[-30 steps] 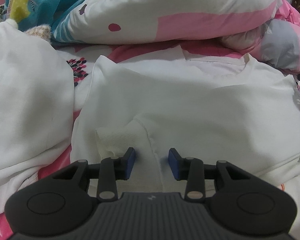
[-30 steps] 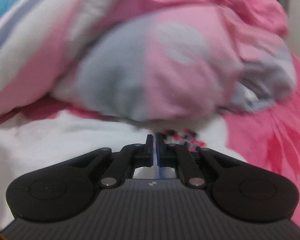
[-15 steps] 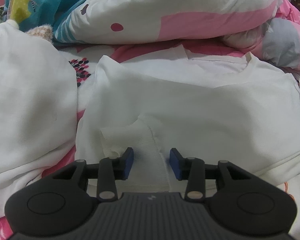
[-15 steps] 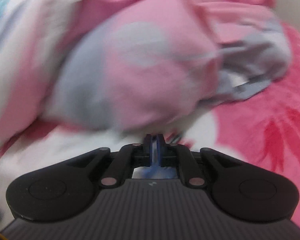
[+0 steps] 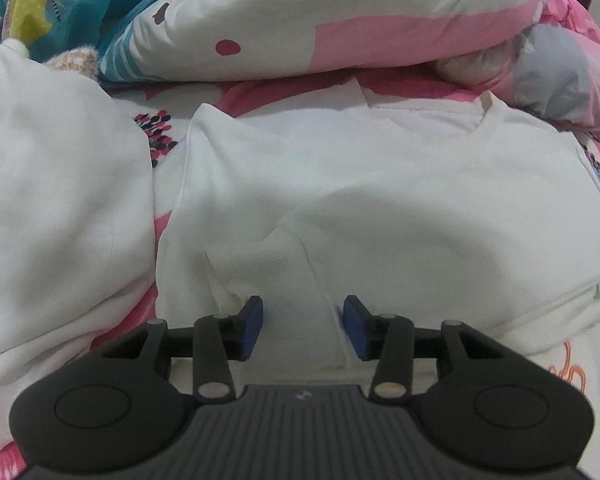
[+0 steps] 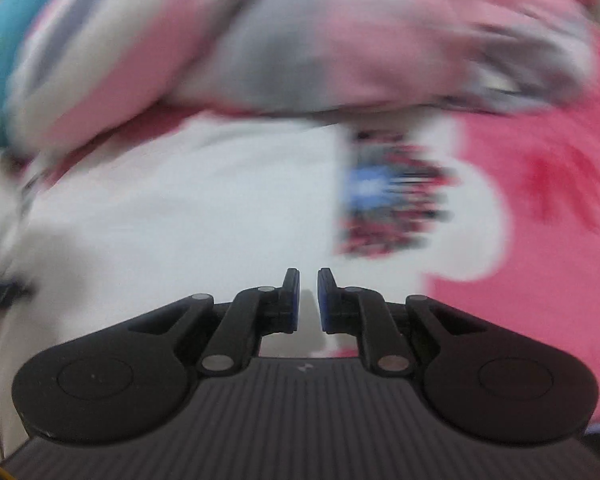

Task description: Fold clothes

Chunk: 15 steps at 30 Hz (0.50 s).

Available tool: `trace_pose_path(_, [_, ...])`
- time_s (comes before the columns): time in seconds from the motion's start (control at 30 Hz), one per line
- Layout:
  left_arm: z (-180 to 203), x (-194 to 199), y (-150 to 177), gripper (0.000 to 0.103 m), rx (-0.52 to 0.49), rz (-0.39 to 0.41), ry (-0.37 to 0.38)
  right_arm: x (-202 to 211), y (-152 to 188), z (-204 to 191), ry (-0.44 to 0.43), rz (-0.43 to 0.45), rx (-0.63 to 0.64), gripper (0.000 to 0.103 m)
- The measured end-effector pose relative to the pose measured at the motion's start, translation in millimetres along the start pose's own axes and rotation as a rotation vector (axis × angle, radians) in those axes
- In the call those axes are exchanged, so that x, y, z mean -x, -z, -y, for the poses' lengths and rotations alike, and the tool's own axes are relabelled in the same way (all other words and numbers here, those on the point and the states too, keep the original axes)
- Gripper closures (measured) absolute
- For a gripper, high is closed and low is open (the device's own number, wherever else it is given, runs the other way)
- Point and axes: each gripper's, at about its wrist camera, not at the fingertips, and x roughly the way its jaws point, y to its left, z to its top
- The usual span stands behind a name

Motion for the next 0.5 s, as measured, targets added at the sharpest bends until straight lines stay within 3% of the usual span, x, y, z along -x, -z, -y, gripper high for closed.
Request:
trace_pose_path(0.03, [-0.5,0.9,1.2,0.056,-0.003,-0.003,0.004,-6.1,3.5,-5.2,0.012,-0.049,0.031,0.094])
trace_pose_path(0.1, [-3.5,4.6,2.3,0.055,0.002,-0.005,0.016,-19.6,15.2,-5.7,0.144,-0.128,0.037,0.094])
trace_pose_path(0.17, [-7.9,11.7,2.8,0.054,0.007,0.001,0.030,-11.3,22.3,-2.1,0.268,-0.121,-0.025,0.090])
trace_pose_path(0.2, [-10.4,16.6,3.7,0.053,0.006,0.008,0.033,-0.5,25.8,-2.6,0.280,-0.094,-0.062,0.090])
trace_pose_path(0.33, [-24.5,39.5,13.4,0.052,0.021,0.009,0.036,41.8,46.3,-25.4,0.234,-0.032,-0.110,0.090])
trace_pose_path(0.5, [-44.3,75.9,46.2,0.051,0.056,-0.032,0.031,57.6,73.3,-52.0,0.158,-0.019,-0.152,0.090])
